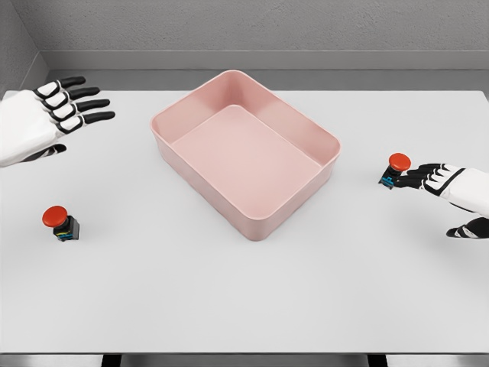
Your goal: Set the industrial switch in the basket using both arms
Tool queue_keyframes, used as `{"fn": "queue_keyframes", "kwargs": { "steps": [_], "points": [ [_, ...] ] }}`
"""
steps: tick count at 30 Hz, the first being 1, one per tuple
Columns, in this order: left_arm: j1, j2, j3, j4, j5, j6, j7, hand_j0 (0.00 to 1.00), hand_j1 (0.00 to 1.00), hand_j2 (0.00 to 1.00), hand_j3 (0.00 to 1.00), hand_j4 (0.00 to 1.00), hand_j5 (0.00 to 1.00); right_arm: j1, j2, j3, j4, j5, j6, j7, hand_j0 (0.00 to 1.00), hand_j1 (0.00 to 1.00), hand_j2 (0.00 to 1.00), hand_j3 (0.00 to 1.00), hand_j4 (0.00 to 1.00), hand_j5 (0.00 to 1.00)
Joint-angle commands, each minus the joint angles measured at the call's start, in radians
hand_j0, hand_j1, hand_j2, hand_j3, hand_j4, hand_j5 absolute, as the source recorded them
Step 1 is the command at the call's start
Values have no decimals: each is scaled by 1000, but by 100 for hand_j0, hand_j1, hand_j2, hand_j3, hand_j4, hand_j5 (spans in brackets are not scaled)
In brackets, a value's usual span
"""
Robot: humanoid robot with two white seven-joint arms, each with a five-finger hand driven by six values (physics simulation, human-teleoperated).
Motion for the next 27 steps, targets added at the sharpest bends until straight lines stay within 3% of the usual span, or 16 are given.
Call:
{"fn": "queue_keyframes", "kwargs": {
  "steps": [1,5,6,9,11,13,16,18,23,27],
  "points": [
    [2,3,-1,-8,7,-2,-20,100,100,100,100,100,100,0,-1,-1,0,-6,1,2,100,100,100,100,100,100],
    [3,12,-1,-12,7,-2,-22,100,100,100,100,100,100,-15,4,-6,0,-14,16,2,100,100,100,100,100,100],
    [21,50,5,-14,5,-2,-22,100,100,100,100,100,100,-41,25,-4,3,-15,38,1,100,100,100,100,100,100],
    [38,95,1,-38,1,-2,-25,100,100,100,100,100,100,-109,55,1,7,-3,193,14,100,100,100,100,100,100],
    [60,122,1,-58,1,-2,-68,100,100,100,100,100,100,-184,88,8,20,-2,239,128,100,100,100,100,100,100],
    [66,136,1,-60,1,-2,-109,100,100,100,100,100,100,-308,139,69,46,-2,311,273,100,100,100,100,100,100],
    [75,165,1,-60,-1,-2,-132,100,100,100,100,100,100,-479,167,263,78,-2,453,318,100,100,100,100,100,100],
    [78,172,2,-60,-1,-2,-172,100,100,100,100,100,100,-499,176,268,86,0,507,334,100,100,100,100,100,100],
    [80,173,1,-64,-2,-2,-287,100,100,100,100,100,100,-637,248,396,179,6,513,334,100,100,100,100,100,100],
    [98,175,1,-81,-25,-2,-327,100,100,100,100,100,100,-663,269,435,195,6,510,334,100,100,100,100,100,100]
  ]
}}
